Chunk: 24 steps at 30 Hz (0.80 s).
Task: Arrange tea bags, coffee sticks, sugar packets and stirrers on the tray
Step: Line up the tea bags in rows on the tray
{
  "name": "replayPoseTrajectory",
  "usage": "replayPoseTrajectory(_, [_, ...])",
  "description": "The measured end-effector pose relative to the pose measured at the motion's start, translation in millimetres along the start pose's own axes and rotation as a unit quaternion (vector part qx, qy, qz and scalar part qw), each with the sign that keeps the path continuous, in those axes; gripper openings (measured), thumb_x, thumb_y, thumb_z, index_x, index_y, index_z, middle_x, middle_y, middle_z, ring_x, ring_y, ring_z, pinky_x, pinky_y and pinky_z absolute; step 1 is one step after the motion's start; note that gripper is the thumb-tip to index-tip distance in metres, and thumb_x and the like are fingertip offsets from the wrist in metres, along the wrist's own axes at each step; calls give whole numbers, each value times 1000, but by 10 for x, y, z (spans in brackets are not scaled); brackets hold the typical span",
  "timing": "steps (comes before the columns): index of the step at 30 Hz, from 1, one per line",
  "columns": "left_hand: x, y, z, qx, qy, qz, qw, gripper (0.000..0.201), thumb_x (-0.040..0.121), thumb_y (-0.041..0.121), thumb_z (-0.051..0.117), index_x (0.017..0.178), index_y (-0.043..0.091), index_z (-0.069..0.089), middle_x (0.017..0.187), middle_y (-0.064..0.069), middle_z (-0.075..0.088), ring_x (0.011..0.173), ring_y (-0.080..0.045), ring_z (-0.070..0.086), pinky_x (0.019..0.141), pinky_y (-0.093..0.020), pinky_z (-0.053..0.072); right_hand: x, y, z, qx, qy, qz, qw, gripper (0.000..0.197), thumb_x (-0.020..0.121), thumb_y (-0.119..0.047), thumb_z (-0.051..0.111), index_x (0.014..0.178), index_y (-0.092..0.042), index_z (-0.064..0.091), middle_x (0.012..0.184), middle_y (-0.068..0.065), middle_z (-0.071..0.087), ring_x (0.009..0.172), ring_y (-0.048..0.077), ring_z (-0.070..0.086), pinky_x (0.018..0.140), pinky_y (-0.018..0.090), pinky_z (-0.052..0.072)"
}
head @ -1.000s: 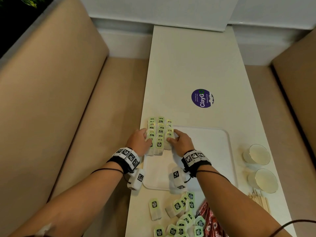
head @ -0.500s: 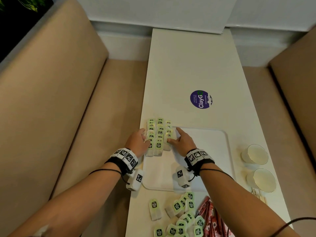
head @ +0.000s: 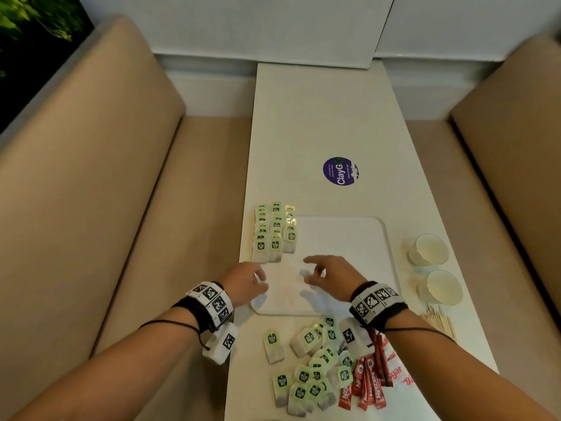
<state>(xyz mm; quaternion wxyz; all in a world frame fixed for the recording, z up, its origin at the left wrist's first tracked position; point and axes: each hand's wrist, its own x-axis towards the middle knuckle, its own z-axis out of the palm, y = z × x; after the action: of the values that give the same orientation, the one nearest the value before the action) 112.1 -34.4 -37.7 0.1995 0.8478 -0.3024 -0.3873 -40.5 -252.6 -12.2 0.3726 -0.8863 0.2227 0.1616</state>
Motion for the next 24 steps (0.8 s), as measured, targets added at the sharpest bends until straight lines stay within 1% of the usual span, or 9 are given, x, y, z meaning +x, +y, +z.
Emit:
replayPoseTrajectory(2, [-85,-10,104,59,-15,3,998,16,87,39,71,79,29,62,82,11,64,76,-8,61,72,-29,54,-181,26,84,-31,-13,-3,999,46,93,-41,68,137,-30,60,99,-10,67,96,11,63,96,28,48])
replayPoseTrajectory(4, [-184,-6,209,103,-34,12,994,19,86,41,71,76,28,61,79,13,62,76,-8,61,73,-28,54,-355,45,169,-49,-19,1,999,40,93,-42,68,131,-30,64,102,-9,67,95,10,63,92,26,49])
replayPoseTrajectory(8, [-388,-17,382,143,-64,29,987,21,84,46,70,88,26,65,86,12,62,82,-10,63,77,-30,55,-640,51,344,-71,-28,11,997,36,90,-46,70,123,-31,67,102,-11,67,90,7,62,87,26,51])
replayPoseTrajectory(11, [-527,-23,507,186,-95,50,977,37,85,50,69,111,25,63,95,9,59,89,-15,59,82,-30,51,-769,63,507,-91,-33,8,995,43,87,-50,71,125,-30,66,105,-10,65,90,8,59,84,24,49])
replayPoseTrajectory(14, [-633,-17,599,218,-108,72,967,54,82,53,72,126,25,56,107,1,67,98,-20,62,80,-30,48,-831,79,635,-131,-30,12,991,49,85,-56,70,126,-30,65,114,-8,60,93,11,58,83,28,49])
replayPoseTrajectory(16, [-673,-25,639,220,-109,75,967,60,80,54,75,128,25,52,109,0,67,95,-21,62,75,-29,45,-853,89,689,-148,-24,23,988,53,83,-59,69,126,-30,63,119,-6,56,98,17,62,83,31,50])
replayPoseTrajectory(19, [-725,-17,685,208,-100,68,971,61,80,52,76,126,24,48,107,0,64,86,-19,57,71,-30,43,-880,94,750,-168,-20,32,985,58,82,-59,71,127,-25,59,119,-3,53,98,22,63,79,34,51])
replayPoseTrajectory(22, [-750,16,716,202,-93,57,973,58,82,50,76,123,23,45,107,-2,64,87,-21,59,74,-33,48,-900,81,799,-186,-17,43,982,59,82,-56,72,126,-21,55,118,0,53,98,24,63,78,35,51])
replayPoseTrajectory(24, [-740,34,725,207,-92,47,973,57,82,49,77,121,22,47,106,-2,64,87,-22,59,74,-33,48,-903,78,824,-187,-14,49,981,58,82,-54,73,125,-19,55,117,1,53,98,24,63,78,35,51])
